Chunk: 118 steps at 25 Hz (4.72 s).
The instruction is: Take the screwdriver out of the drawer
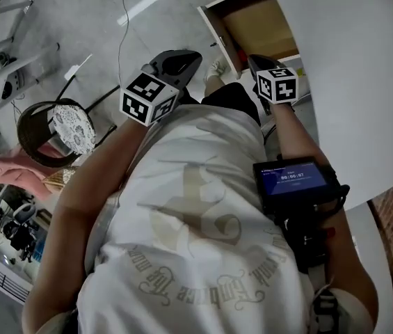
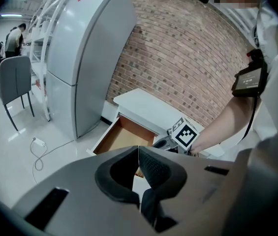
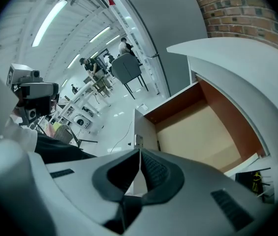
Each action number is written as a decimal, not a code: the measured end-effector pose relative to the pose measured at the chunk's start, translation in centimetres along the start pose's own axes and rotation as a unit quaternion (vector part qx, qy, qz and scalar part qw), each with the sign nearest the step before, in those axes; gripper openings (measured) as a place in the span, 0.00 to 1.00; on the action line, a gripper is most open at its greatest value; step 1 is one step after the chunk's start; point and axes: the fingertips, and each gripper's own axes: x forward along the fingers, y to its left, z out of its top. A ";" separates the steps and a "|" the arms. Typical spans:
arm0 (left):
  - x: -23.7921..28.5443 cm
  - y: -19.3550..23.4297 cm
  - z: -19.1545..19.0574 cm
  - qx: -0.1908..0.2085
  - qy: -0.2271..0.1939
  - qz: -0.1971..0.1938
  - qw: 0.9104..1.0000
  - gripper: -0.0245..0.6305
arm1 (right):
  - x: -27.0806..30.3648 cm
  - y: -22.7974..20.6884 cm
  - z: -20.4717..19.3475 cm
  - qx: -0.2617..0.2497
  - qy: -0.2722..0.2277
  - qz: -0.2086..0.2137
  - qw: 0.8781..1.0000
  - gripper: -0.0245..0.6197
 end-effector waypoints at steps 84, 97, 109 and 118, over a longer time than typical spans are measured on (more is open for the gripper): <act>6.5 8.2 -14.5 -0.152 0.004 0.058 0.987 0.07 | 20.3 -7.1 -8.8 -0.064 0.304 0.098 0.945 0.15; 7.4 9.1 -12.7 -0.129 -0.001 0.050 0.990 0.07 | 20.6 -7.2 -7.5 -0.068 0.281 0.070 0.955 0.13; 6.7 8.9 -10.1 -0.088 0.001 0.034 0.995 0.07 | 18.1 -6.4 -4.8 -0.075 0.227 0.042 0.970 0.13; 6.8 7.0 -8.5 -0.053 0.010 0.006 0.999 0.07 | 14.9 -4.6 -3.4 -0.092 0.175 0.027 0.980 0.13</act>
